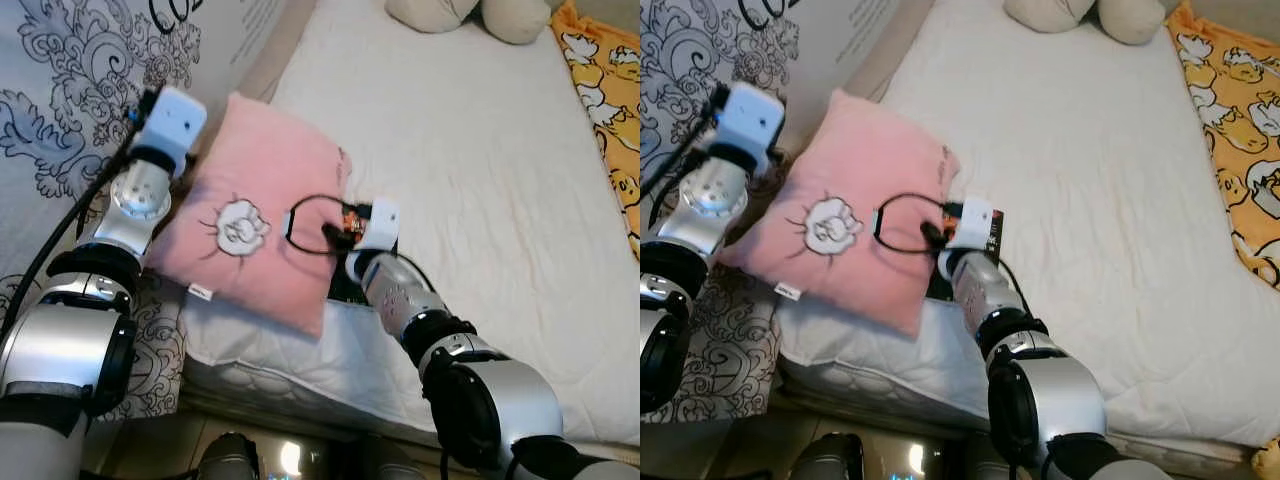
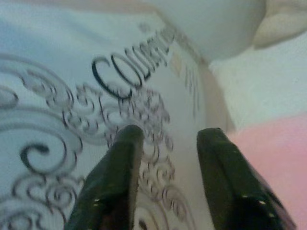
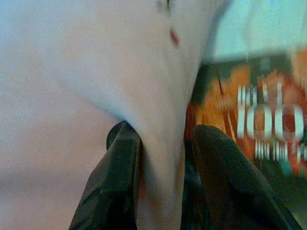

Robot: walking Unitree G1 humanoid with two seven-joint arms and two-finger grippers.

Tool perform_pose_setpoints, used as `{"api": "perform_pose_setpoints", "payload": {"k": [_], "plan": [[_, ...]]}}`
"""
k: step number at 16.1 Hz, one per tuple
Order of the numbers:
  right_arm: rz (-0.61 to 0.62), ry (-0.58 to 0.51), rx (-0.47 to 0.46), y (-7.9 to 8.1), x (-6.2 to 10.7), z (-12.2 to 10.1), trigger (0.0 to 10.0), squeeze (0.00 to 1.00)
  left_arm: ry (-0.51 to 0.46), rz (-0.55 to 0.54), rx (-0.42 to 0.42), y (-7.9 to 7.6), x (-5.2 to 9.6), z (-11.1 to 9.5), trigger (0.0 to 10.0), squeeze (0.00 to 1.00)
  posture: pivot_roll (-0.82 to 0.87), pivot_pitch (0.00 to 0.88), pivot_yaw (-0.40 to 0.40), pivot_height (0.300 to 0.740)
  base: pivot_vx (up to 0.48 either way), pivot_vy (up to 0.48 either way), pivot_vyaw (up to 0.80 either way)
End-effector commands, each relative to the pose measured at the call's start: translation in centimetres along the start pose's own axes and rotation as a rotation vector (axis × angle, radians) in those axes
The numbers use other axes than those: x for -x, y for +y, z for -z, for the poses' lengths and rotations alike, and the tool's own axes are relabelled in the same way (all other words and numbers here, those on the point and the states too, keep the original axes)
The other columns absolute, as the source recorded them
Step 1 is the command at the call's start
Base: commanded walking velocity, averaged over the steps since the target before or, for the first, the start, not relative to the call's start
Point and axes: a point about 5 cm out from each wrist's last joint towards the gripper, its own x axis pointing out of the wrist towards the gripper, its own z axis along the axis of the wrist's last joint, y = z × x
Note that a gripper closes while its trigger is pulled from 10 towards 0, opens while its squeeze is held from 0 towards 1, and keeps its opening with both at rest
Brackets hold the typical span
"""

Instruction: Clean up the room

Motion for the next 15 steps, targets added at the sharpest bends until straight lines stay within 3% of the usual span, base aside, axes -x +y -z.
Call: {"api": "perform_pose_setpoints", "payload": {"k": [1,3,5,6,7,8,9,10,11,12,13,15], "plan": [[-0.110,-0.039,-0.010,5.4,0.1,2.0,10.0,1.00,-0.034,0.025,0.051,-1.0,0.4,-0.2,10.0,1.00,0.08,0.116,-0.076,0.740,0.000,0.000,0.00],[-0.139,-0.212,0.178,5.5,1.3,0.9,10.0,1.00,-0.079,0.084,0.123,-3.3,1.7,-0.4,10.0,1.00,0.09,0.079,-0.067,0.740,0.000,0.000,0.00],[-0.121,-0.309,0.245,4.1,2.8,0.1,10.0,1.00,-0.083,0.171,0.189,-6.2,4.1,-0.4,10.0,1.00,0.09,0.019,-0.060,0.740,0.000,0.000,0.00],[-0.112,-0.332,0.267,3.6,3.4,-0.1,10.0,1.00,-0.080,0.185,0.217,-6.7,4.9,-0.5,10.0,1.00,0.09,0.019,-0.060,0.740,0.000,0.000,0.00],[-0.073,-0.376,0.331,1.2,5.4,-0.6,10.0,1.00,-0.067,0.182,0.324,-7.2,6.6,-0.9,10.0,0.76,0.10,0.000,-0.056,0.740,0.000,0.000,0.00],[-0.041,-0.376,0.373,-0.7,7.1,-0.5,10.0,1.00,-0.061,0.187,0.374,-7.5,8.0,-1.2,10.0,0.00,0.10,0.000,-0.053,0.740,0.000,0.000,0.00],[-0.029,-0.366,0.384,-1.4,7.7,-0.2,10.0,1.00,-0.059,0.194,0.377,-7.6,8.6,-1.2,10.0,0.00,0.10,0.000,-0.053,0.740,0.000,0.000,0.00],[0.069,-0.327,0.428,-4.5,9.4,0.9,10.0,1.00,-0.009,0.199,0.420,-8.8,10.5,-0.6,10.0,0.00,0.10,0.000,-0.052,0.740,0.000,0.000,0.00],[0.107,-0.327,0.482,-5.5,10.2,0.9,10.0,1.00,-0.002,0.193,0.447,-9.2,11.3,-0.7,10.0,0.00,0.10,0.000,-0.052,0.740,0.000,0.000,0.00],[0.149,-0.328,0.559,-6.7,11.6,0.9,10.0,0.67,0.001,0.190,0.491,-9.7,12.7,-1.2,10.0,0.00,0.09,0.000,-0.050,0.740,0.000,0.000,0.00],[0.174,-0.325,0.599,-8.1,14.0,1.0,10.0,0.00,0.025,0.182,0.559,-10.2,14.9,-1.6,10.0,0.00,0.08,0.000,-0.050,0.740,0.000,0.000,0.00],[0.237,-0.294,0.641,-10.2,16.9,1.9,10.0,0.00,0.060,0.152,0.592,-10.6,16.7,-1.6,10.0,0.00,0.09,0.000,-0.072,0.740,0.000,0.000,0.00]]}}
